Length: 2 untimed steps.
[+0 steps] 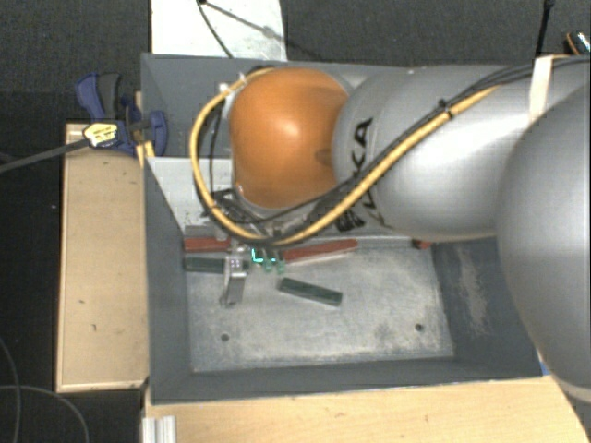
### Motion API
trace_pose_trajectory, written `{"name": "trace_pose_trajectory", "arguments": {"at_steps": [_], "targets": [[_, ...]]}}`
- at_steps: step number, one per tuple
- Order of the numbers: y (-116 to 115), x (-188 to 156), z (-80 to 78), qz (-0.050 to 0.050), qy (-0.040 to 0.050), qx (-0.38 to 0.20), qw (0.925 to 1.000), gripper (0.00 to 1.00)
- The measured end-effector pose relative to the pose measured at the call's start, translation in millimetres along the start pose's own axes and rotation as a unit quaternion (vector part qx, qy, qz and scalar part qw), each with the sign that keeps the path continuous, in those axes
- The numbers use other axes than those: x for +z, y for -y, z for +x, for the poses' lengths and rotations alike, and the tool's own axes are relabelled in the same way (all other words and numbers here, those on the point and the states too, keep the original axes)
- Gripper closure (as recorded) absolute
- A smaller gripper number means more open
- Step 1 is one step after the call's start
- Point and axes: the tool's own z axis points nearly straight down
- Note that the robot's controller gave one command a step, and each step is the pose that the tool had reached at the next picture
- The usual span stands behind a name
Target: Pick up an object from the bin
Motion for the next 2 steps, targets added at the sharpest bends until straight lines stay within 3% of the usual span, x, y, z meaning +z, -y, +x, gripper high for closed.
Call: {"name": "trace_pose_trajectory", "arguments": {"at_steps": [1,2], "targets": [[35.9,40.2,-54.0,0.0,0.0046,-0.016,0.9999,0.0],[72.6,67.6,-41.0,0.0,0.0022,0.055,0.9985,0.0]]}}
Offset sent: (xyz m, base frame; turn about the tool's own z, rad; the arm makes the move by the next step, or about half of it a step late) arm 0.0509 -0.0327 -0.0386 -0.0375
